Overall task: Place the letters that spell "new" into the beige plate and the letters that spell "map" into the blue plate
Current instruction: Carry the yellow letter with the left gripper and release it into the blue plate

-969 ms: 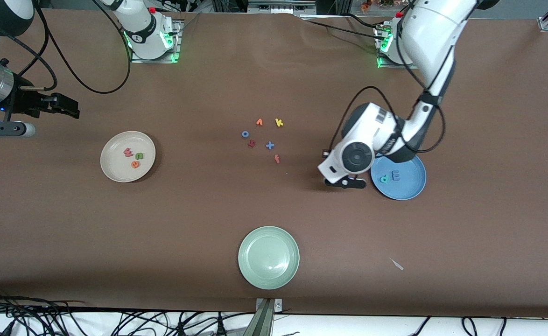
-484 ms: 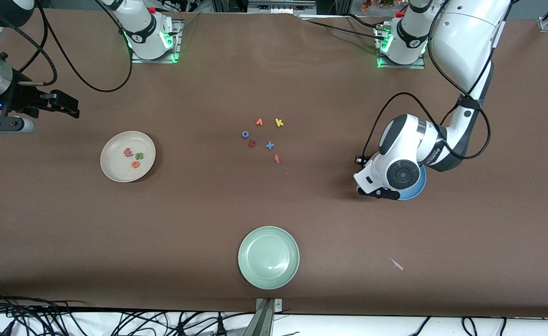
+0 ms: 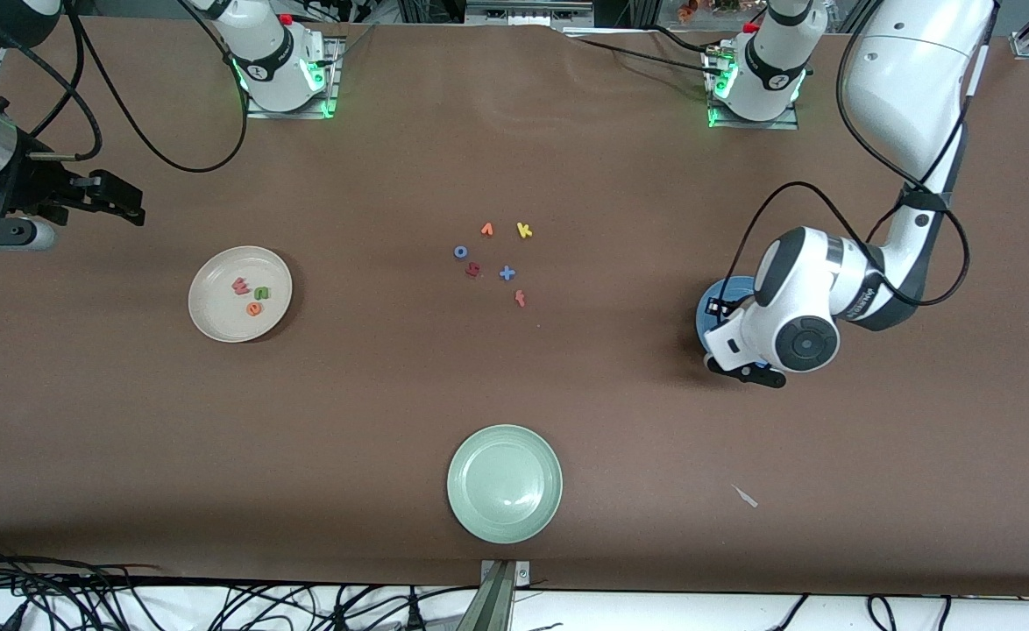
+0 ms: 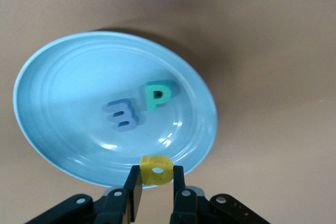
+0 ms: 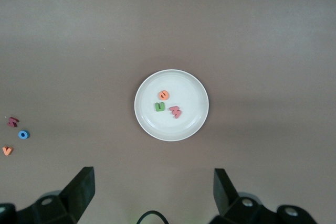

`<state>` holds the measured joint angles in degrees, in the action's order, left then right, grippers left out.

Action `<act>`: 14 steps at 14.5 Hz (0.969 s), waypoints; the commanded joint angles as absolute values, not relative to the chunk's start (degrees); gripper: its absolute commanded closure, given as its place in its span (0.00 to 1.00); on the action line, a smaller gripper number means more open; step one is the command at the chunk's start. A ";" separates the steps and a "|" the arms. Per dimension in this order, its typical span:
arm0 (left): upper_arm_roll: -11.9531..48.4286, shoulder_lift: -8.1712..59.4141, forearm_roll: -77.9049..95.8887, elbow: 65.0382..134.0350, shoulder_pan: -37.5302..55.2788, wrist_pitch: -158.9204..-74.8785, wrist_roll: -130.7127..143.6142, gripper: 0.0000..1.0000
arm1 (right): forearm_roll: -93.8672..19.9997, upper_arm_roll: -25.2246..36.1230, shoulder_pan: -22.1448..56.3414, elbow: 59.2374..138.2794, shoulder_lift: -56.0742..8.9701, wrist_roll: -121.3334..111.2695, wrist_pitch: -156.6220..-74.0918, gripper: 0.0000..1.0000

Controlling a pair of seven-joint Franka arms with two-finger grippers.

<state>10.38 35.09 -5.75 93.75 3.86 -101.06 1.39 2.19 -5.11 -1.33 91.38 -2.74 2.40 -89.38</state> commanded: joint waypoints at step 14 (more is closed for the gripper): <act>10.99 36.91 -6.77 95.54 2.63 -100.63 -0.53 0.87 | 3.08 -5.71 -1.58 91.93 -3.08 1.49 -91.32 0.00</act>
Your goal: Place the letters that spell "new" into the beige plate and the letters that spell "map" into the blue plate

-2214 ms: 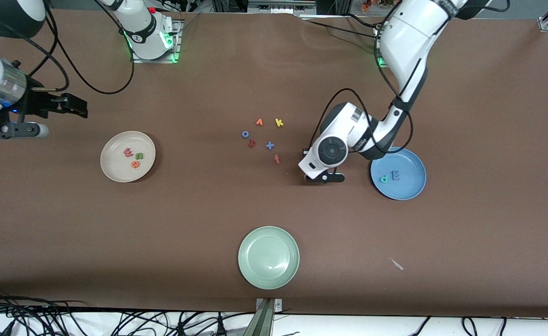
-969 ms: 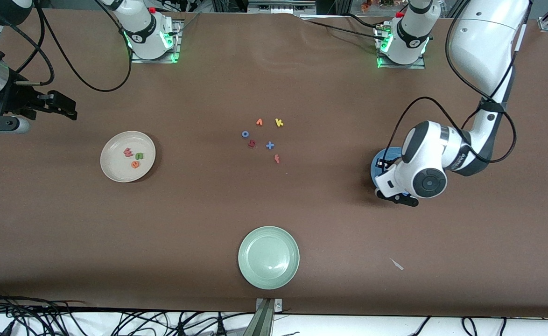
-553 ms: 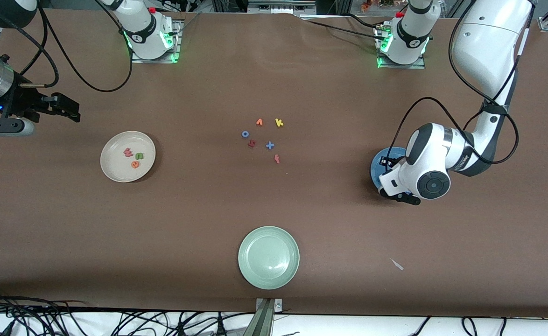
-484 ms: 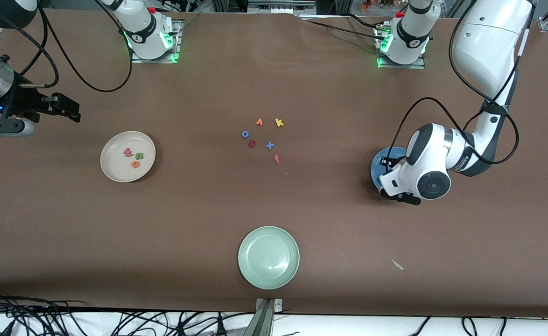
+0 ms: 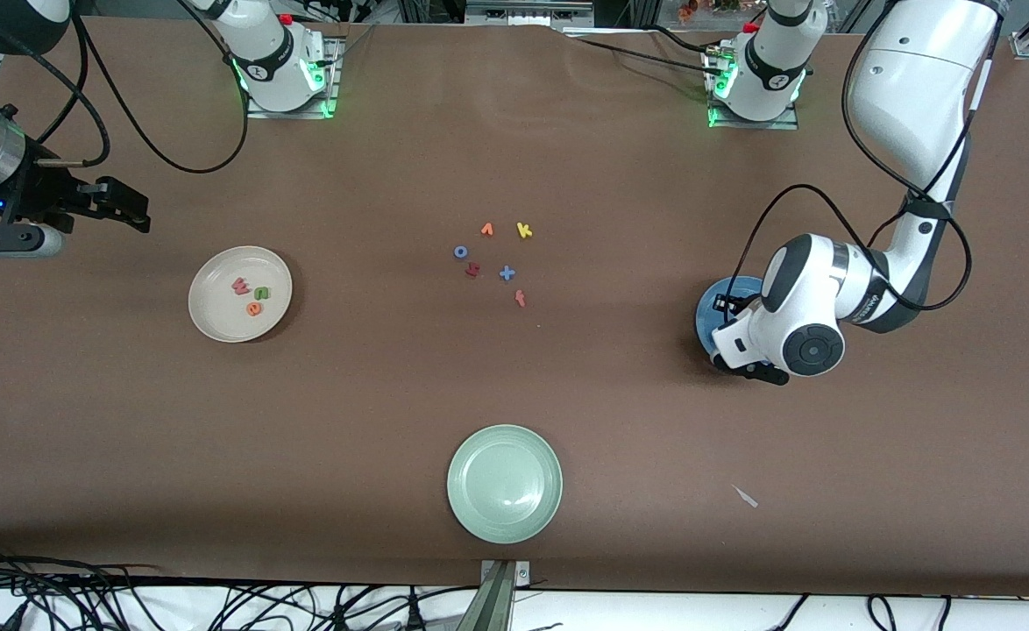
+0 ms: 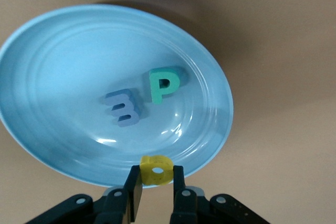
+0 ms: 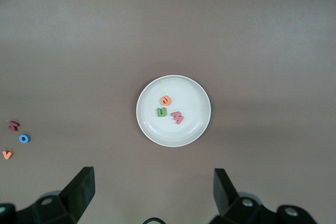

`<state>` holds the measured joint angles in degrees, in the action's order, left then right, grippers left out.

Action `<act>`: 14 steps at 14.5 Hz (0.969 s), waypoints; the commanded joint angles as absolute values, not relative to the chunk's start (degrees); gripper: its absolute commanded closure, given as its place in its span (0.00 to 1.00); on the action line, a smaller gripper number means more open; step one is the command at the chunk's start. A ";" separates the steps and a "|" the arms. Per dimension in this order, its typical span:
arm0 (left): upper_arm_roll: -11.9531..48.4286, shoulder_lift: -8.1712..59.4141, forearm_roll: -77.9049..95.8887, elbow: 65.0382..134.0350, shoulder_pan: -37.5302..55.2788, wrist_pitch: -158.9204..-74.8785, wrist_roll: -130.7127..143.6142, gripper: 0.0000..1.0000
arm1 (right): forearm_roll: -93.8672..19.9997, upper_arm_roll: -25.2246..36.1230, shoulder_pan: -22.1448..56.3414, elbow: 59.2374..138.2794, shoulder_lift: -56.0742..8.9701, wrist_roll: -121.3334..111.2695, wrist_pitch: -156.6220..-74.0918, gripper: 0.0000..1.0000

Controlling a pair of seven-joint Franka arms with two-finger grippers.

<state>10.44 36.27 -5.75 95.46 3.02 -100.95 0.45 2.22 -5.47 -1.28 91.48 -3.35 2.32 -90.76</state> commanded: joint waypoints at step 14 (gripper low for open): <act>11.95 35.42 -6.68 80.99 3.78 -92.76 -0.17 0.00 | 3.08 -5.80 -1.49 91.93 -2.81 1.67 -90.88 0.00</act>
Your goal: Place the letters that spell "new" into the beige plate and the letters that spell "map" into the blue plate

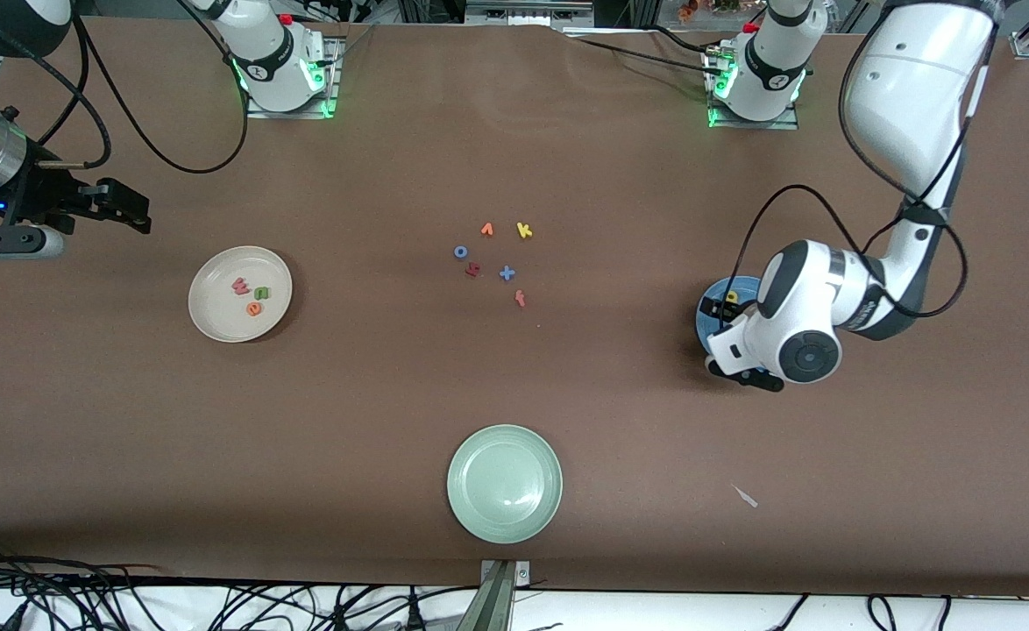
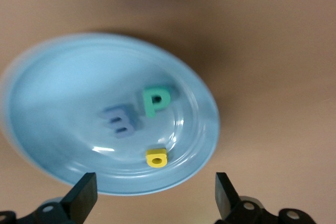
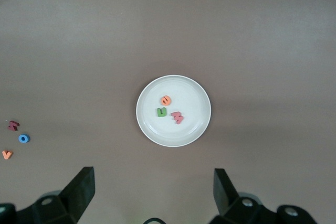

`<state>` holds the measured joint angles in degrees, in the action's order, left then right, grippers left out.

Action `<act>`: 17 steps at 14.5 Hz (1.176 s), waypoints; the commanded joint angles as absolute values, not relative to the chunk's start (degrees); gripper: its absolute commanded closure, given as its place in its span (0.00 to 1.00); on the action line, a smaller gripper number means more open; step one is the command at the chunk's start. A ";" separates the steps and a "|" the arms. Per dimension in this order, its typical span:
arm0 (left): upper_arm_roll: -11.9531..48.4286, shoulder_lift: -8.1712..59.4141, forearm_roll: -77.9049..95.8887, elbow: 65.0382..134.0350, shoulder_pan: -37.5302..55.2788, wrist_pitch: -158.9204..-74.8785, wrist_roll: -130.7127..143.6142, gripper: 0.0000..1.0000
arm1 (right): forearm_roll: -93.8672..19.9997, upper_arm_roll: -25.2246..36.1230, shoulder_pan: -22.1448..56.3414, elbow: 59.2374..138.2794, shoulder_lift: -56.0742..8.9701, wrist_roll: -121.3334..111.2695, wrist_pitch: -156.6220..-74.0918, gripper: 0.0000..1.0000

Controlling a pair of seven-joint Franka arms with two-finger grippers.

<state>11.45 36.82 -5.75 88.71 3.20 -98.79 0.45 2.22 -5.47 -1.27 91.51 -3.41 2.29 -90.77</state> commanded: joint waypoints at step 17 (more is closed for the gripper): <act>1.40 2.90 1.41 94.31 4.75 -101.69 1.93 0.00 | 3.08 -5.80 -1.49 91.93 -2.81 2.20 -91.05 0.00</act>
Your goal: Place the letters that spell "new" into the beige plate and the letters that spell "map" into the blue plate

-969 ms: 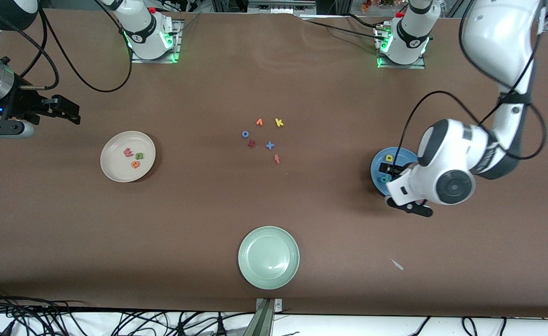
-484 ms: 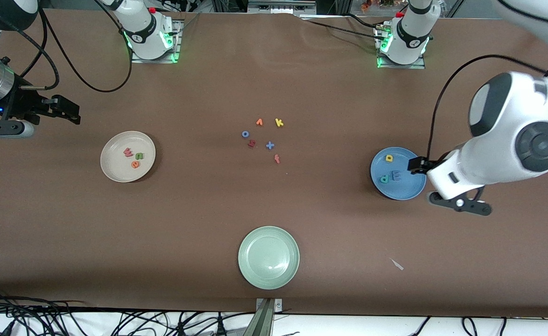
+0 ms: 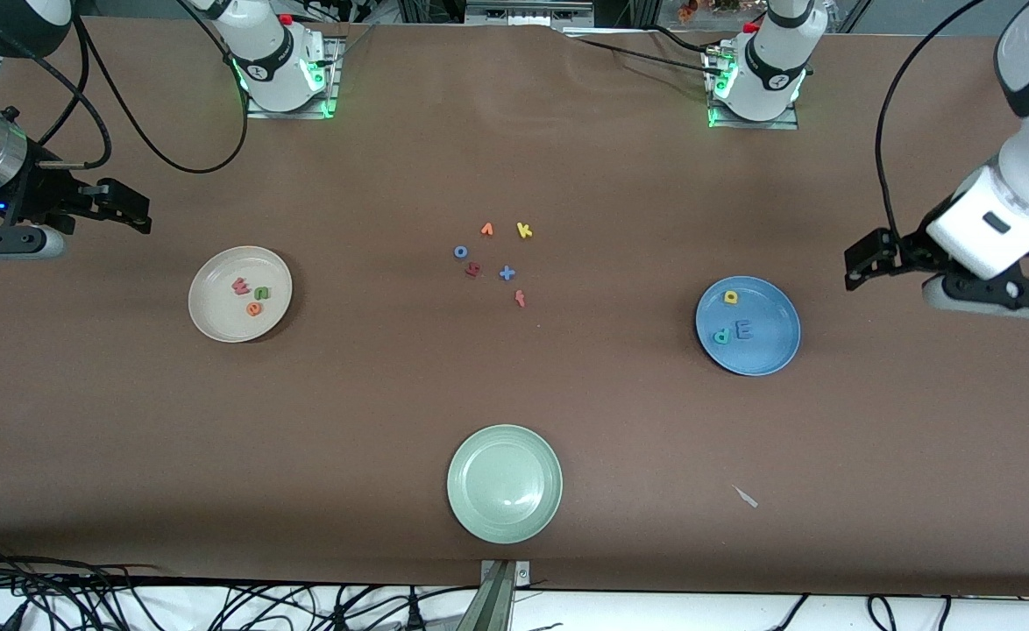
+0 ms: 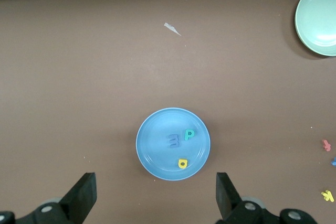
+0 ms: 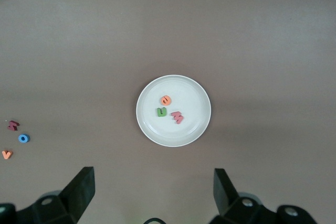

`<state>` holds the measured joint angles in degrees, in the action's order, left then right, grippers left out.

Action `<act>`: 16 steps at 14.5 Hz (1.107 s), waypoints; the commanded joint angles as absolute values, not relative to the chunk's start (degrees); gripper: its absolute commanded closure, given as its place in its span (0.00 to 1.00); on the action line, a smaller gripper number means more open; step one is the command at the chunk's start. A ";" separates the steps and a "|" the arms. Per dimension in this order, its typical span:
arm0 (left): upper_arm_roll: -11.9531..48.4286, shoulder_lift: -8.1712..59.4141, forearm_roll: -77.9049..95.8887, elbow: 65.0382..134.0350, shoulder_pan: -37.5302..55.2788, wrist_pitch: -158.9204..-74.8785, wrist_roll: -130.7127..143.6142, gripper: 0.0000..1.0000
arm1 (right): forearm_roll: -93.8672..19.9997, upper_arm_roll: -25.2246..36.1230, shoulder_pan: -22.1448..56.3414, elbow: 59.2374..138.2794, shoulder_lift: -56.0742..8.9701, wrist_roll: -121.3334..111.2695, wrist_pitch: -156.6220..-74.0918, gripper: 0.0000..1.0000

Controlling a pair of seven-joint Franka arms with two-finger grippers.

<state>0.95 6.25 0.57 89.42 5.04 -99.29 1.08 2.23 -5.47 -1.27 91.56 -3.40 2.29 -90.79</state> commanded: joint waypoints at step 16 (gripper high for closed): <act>1.94 -4.04 0.43 102.21 4.13 -99.67 7.12 0.00 | 2.99 -5.80 -1.49 92.02 -2.81 2.29 -90.97 0.00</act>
